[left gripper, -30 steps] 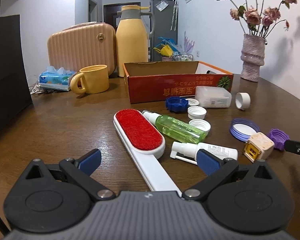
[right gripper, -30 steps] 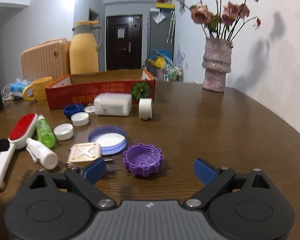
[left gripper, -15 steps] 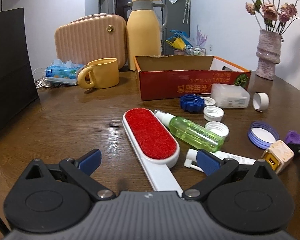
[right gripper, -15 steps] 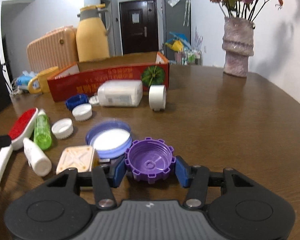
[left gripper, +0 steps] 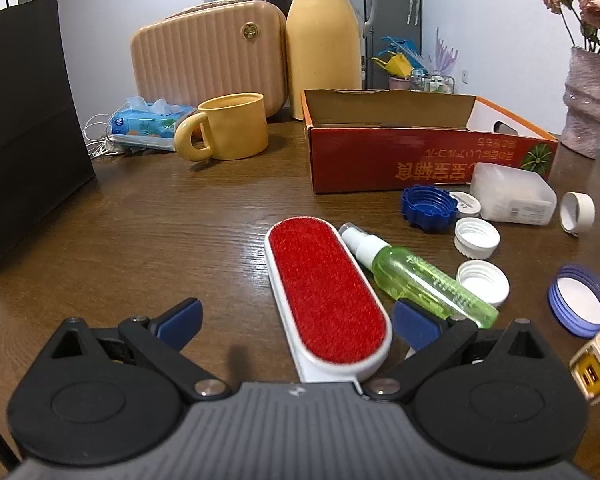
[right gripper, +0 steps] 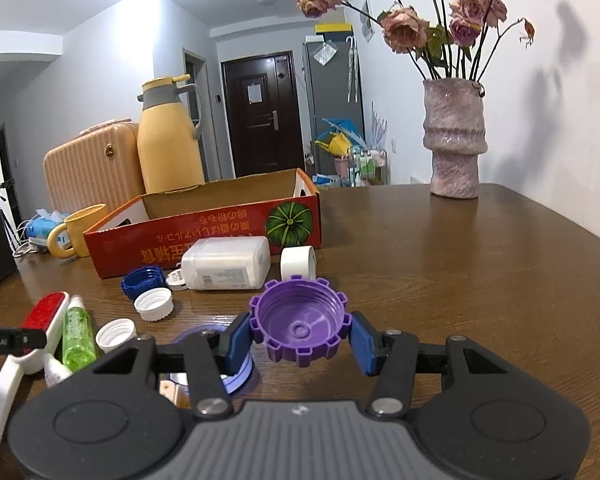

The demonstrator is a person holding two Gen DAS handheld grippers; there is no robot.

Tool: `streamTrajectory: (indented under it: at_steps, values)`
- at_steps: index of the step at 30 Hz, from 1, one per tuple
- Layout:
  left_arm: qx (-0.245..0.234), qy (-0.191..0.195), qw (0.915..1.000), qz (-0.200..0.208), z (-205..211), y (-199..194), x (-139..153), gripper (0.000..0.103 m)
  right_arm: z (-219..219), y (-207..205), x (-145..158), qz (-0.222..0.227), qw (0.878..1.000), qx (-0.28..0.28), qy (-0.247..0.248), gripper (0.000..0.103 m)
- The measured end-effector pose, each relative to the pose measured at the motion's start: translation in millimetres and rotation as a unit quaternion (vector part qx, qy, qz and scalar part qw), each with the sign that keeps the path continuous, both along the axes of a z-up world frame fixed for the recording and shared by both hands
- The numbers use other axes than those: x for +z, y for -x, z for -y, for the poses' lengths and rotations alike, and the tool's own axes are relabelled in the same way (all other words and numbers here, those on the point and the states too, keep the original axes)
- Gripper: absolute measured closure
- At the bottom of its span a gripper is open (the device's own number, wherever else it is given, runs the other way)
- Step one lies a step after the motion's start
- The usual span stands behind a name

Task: Organize rigid objects
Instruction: 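Reach the left tool to the red lint brush while the right tool grasps the purple cap, then close the left gripper on the lint brush and lift it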

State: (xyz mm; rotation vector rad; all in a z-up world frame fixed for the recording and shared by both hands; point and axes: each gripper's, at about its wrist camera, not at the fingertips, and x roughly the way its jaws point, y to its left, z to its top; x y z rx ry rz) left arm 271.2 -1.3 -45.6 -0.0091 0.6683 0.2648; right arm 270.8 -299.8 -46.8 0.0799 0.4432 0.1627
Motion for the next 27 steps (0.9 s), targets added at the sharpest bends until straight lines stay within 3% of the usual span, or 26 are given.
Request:
streamTrajectory:
  at_steps: [7, 13, 16, 19, 20, 27]
  values:
    - [0.018, -0.003, 0.9997, -0.015, 3.0, -13.2, -7.3, 0.001, 0.3, 0.0, -2.4, 0.001, 1.0, 0.006, -0.005, 0.052]
    - [0.015, 0.004, 0.9993, -0.033, 3.2, -19.7, -15.2, 0.009, -1.6, 1.2, -1.7, 0.004, 1.0, 0.007, -0.002, 0.052]
    - [0.012, 0.018, 0.9992, -0.032, 0.5, -19.6, -16.0, 0.015, -2.9, 2.3, -1.6, 0.006, 1.0, 0.01, 0.002, 0.052]
    - [0.003, 0.024, 0.9993, -0.029, 0.9, -18.4, -15.8, 0.03, -4.7, 3.8, -1.2, 0.011, 1.0, 0.012, 0.006, 0.052]
    - [-0.002, 0.03, 0.9992, -0.027, 0.9, -17.7, -15.4, 0.039, -5.0, 4.3, -1.0, 0.012, 1.0, 0.013, 0.008, 0.052]
    - [-0.011, 0.053, 0.9983, -0.021, -5.3, -11.5, -11.8, 0.042, -6.4, 4.9, -0.7, 0.013, 1.0, 0.008, 0.012, 0.052]
